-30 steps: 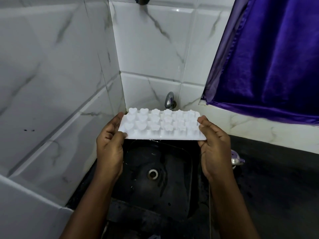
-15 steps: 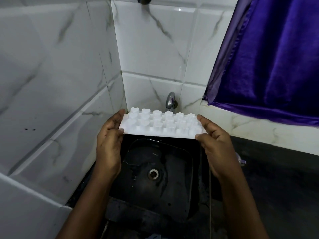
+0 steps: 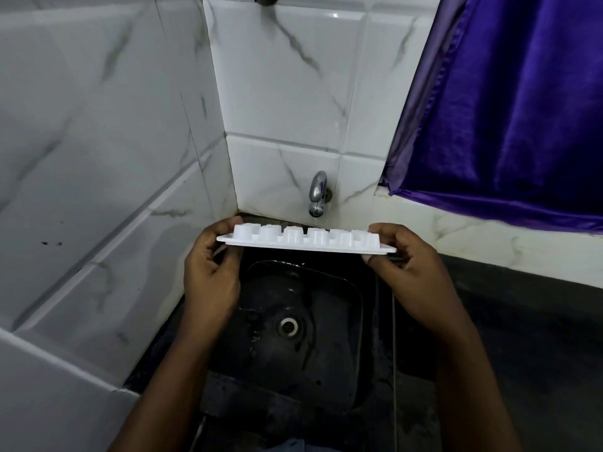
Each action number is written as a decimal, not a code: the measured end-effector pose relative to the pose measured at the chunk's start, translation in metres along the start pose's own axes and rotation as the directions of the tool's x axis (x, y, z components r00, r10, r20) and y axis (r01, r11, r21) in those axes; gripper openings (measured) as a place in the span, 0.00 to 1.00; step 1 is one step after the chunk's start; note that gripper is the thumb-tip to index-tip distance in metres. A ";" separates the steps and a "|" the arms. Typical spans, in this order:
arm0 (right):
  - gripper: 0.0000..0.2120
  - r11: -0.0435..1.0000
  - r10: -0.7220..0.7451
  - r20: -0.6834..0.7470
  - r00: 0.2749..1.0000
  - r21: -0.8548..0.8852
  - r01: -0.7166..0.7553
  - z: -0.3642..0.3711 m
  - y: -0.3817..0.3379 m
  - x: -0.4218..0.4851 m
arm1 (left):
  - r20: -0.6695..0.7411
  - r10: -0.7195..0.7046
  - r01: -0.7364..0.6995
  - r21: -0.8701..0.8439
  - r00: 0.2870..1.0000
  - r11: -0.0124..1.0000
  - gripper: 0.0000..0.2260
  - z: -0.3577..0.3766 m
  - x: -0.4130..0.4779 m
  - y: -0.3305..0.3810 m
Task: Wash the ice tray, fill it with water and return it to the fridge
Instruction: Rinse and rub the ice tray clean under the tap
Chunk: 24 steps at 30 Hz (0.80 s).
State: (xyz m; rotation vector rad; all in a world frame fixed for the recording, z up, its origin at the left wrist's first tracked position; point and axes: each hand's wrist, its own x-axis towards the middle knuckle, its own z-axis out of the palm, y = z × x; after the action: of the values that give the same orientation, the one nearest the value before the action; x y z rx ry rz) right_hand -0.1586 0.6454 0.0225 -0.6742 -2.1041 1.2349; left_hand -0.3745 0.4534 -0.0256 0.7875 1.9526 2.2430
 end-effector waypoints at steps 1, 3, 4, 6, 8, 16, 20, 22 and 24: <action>0.15 0.999 0.008 -0.011 1.000 0.038 -0.007 -0.001 0.001 0.000 | -0.004 0.007 -0.006 0.022 1.000 1.000 0.09 0.000 -0.001 -0.001; 0.12 0.993 0.032 -0.032 0.999 0.111 -0.028 -0.002 0.003 0.001 | 0.007 0.025 -0.026 0.075 1.000 0.997 0.08 0.000 -0.003 -0.003; 0.10 0.989 0.050 -0.042 0.998 0.144 -0.043 -0.002 0.004 0.001 | 0.016 0.024 -0.026 0.091 1.000 0.995 0.08 0.001 -0.004 -0.004; 0.08 0.979 0.091 -0.072 0.993 0.190 -0.076 -0.004 0.006 0.001 | 0.037 -0.003 -0.001 0.088 0.999 0.996 0.09 0.003 -0.004 -0.007; 0.07 0.971 0.120 -0.095 0.988 0.220 -0.097 -0.005 0.009 0.000 | 0.056 -0.018 0.014 0.081 0.998 0.997 0.09 0.006 -0.006 -0.008; 0.11 0.951 0.231 -0.236 0.944 0.262 -0.167 -0.006 0.021 -0.004 | 0.150 -0.065 0.047 0.123 0.987 0.991 0.10 0.018 -0.014 0.001; 0.13 0.944 0.260 -0.250 0.933 0.268 -0.191 -0.008 0.027 -0.007 | 0.203 -0.180 0.170 0.065 0.962 0.983 0.16 0.023 -0.016 0.010; 0.10 0.942 0.276 -0.243 0.930 0.260 -0.212 -0.008 0.028 -0.009 | 0.221 -0.289 0.308 -0.058 0.932 0.950 0.19 0.027 -0.016 0.014; 0.11 0.942 0.284 -0.247 0.926 0.252 -0.222 -0.007 0.029 -0.012 | 0.308 -0.365 0.434 -0.195 0.878 0.879 0.22 0.029 -0.014 0.018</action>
State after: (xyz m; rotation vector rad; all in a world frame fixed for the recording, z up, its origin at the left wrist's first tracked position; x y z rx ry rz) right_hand -0.1414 0.6541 -0.0031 -0.9821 -1.6560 1.3945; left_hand -0.3449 0.4712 -0.0115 0.5457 1.4949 1.9694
